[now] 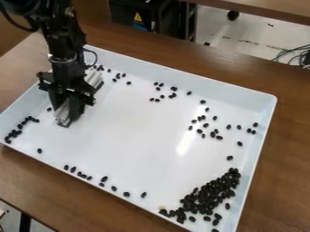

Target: Sweep into pile

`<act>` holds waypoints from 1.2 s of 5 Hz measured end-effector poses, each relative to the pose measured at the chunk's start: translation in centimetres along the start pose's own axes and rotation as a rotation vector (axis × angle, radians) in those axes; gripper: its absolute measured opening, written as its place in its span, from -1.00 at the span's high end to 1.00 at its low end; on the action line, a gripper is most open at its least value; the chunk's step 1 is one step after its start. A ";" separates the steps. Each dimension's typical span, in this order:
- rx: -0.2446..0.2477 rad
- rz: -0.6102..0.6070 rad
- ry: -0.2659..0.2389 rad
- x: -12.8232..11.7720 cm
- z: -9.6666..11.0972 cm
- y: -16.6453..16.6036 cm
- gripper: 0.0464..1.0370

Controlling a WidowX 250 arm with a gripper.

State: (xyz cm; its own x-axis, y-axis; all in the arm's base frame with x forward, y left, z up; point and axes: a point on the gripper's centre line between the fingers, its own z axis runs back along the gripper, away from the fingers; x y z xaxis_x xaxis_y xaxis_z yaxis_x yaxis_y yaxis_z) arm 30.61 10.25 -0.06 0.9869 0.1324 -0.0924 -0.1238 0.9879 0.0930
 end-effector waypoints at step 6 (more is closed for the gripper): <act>-0.089 -0.094 -0.006 4.7 0.1 -1.2 0.37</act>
State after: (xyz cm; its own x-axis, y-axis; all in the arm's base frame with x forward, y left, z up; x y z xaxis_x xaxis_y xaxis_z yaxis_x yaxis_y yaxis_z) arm 35.46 9.67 -0.53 0.9952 0.0389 -0.0901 -0.0394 0.9992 -0.0038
